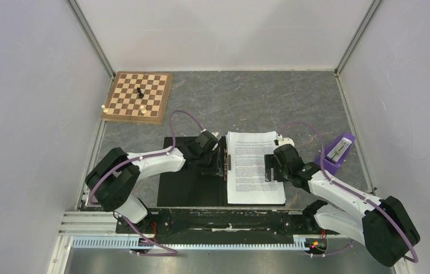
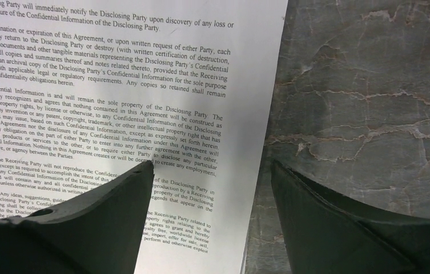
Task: Put the files into the folder
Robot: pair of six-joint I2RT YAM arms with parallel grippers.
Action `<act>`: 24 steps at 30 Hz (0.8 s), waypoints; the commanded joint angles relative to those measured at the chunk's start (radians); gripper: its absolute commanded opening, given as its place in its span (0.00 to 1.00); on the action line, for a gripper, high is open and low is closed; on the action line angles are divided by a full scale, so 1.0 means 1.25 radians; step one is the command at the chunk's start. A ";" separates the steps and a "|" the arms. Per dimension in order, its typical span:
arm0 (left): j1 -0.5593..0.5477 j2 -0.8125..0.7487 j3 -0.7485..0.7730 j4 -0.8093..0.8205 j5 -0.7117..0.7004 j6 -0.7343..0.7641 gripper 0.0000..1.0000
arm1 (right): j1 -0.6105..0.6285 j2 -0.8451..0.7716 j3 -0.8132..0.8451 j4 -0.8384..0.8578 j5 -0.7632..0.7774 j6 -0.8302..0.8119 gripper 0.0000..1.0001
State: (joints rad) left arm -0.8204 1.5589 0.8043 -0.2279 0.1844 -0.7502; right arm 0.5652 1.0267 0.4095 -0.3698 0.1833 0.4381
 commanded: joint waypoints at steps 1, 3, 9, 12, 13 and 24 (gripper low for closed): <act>-0.003 0.021 0.002 0.022 -0.034 -0.027 0.02 | 0.010 0.011 0.000 0.030 0.018 0.015 0.78; -0.003 0.037 0.004 0.022 -0.035 -0.027 0.02 | 0.019 0.018 0.001 0.034 0.015 0.020 0.78; -0.004 0.063 0.007 0.029 -0.038 -0.028 0.02 | 0.069 0.039 0.015 0.037 0.028 0.040 0.77; -0.004 0.069 0.010 0.029 -0.038 -0.028 0.02 | 0.082 0.050 0.022 0.031 0.044 0.041 0.78; -0.003 0.071 0.011 0.029 -0.038 -0.027 0.02 | 0.085 0.052 0.025 0.027 0.052 0.040 0.78; -0.002 0.071 0.012 0.008 -0.053 -0.017 0.02 | 0.087 0.026 0.067 -0.016 0.096 0.022 0.89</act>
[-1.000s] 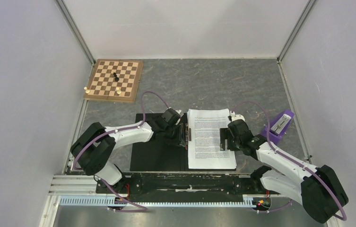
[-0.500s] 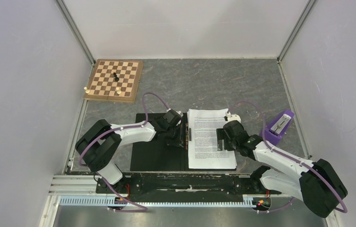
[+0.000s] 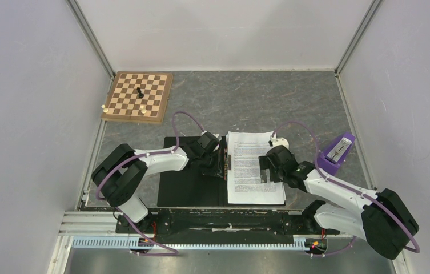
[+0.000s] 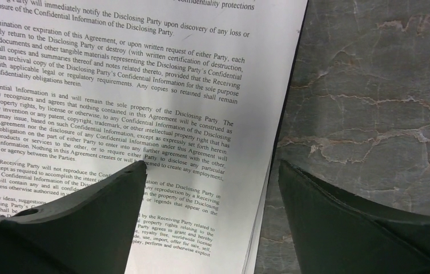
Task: Put the files into the folder
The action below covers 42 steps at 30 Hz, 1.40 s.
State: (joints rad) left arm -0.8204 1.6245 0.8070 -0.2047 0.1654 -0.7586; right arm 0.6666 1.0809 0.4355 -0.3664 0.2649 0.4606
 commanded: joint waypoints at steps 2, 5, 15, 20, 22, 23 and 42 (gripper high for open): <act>-0.003 0.017 0.008 -0.011 -0.039 -0.010 0.02 | 0.004 -0.014 0.051 -0.023 0.047 0.001 0.91; -0.003 0.016 0.011 -0.012 -0.038 -0.009 0.02 | 0.004 -0.001 0.060 -0.020 0.048 -0.002 0.90; -0.003 0.015 0.011 -0.013 -0.035 -0.007 0.02 | 0.004 -0.002 0.045 -0.009 0.022 0.009 0.87; -0.003 0.013 0.010 -0.012 -0.035 -0.008 0.02 | 0.004 0.004 0.029 0.001 0.016 0.013 0.88; -0.003 0.013 0.010 -0.013 -0.035 -0.008 0.02 | 0.004 0.002 0.021 0.005 0.015 0.015 0.88; -0.002 0.013 0.010 -0.013 -0.035 -0.008 0.02 | 0.005 0.001 0.017 0.007 0.015 0.016 0.88; -0.003 0.019 0.005 -0.007 -0.032 -0.015 0.02 | 0.002 -0.039 0.027 -0.007 -0.025 0.032 0.88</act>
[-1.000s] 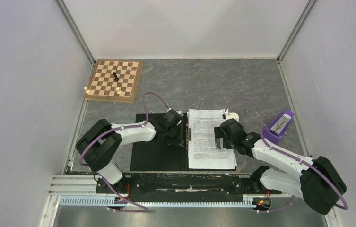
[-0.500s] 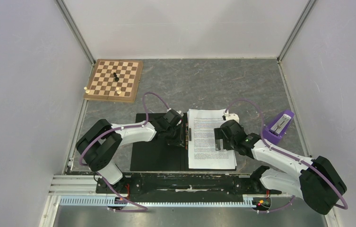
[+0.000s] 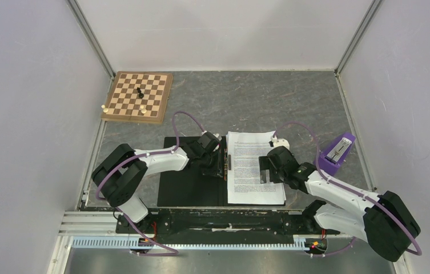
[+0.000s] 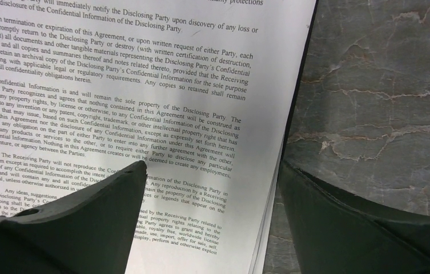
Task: Put the files into the folder
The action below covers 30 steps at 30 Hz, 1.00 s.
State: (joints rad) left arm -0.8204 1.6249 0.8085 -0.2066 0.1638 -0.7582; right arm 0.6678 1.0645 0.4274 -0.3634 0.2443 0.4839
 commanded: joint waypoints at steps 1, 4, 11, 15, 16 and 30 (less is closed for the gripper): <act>-0.003 0.020 0.004 -0.005 -0.030 -0.016 0.02 | 0.002 -0.029 0.036 -0.012 -0.013 0.013 0.88; -0.003 0.021 0.002 -0.003 -0.030 -0.017 0.02 | 0.004 -0.026 0.034 -0.011 -0.027 0.016 0.88; -0.003 0.025 0.004 -0.001 -0.028 -0.017 0.02 | 0.003 -0.022 0.010 0.000 -0.044 0.026 0.88; -0.003 0.028 0.006 -0.002 -0.027 -0.017 0.02 | 0.004 -0.018 0.003 0.000 -0.043 0.027 0.88; -0.003 0.029 0.006 -0.002 -0.026 -0.016 0.02 | 0.003 -0.018 0.004 -0.005 -0.029 0.024 0.88; 0.002 0.002 0.035 -0.044 -0.049 0.005 0.02 | -0.050 -0.010 0.123 -0.048 0.033 -0.045 0.94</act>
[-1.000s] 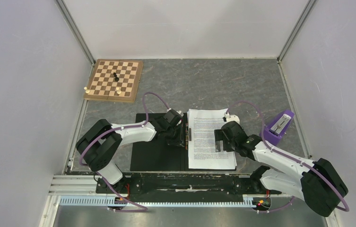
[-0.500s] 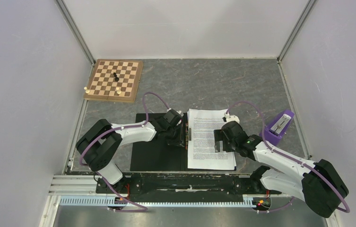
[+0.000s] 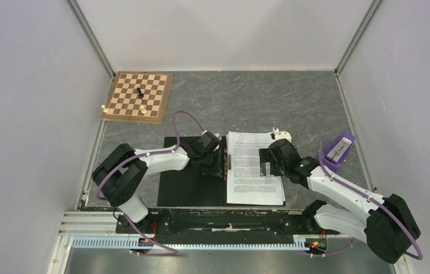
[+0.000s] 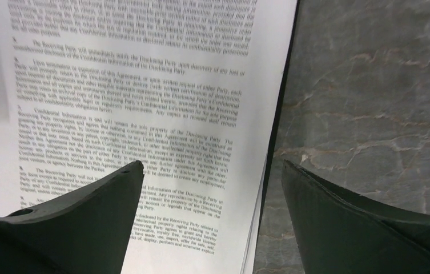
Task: Put the files into the folder
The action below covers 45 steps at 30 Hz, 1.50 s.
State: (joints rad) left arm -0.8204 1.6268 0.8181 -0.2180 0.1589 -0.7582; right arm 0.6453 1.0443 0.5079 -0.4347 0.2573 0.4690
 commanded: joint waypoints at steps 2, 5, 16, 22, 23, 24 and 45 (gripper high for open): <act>0.004 -0.007 0.039 -0.045 -0.047 0.012 0.02 | -0.059 0.023 0.075 0.024 0.016 -0.046 0.94; 0.011 -0.011 0.061 -0.066 -0.060 0.025 0.03 | -0.112 0.063 0.096 0.065 -0.010 -0.064 0.94; 0.073 -0.008 0.090 -0.091 -0.052 0.063 0.02 | -0.160 0.284 0.225 0.145 -0.029 -0.098 0.94; 0.094 -0.026 0.073 -0.094 -0.044 0.070 0.02 | -0.163 0.364 0.270 0.166 -0.021 -0.109 0.94; 0.097 -0.029 0.069 -0.094 -0.042 0.070 0.02 | -0.164 0.377 0.277 0.165 -0.022 -0.111 0.94; 0.099 -0.032 0.067 -0.093 -0.041 0.070 0.02 | -0.164 0.387 0.283 0.166 -0.024 -0.111 0.94; 0.121 -0.076 0.031 -0.086 -0.032 0.049 0.02 | -0.168 0.307 0.290 0.100 0.021 -0.118 0.93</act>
State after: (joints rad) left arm -0.6811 1.5955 0.8761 -0.3351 0.1116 -0.7139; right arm 0.4381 1.5299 0.8505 -0.2794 0.2417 0.3382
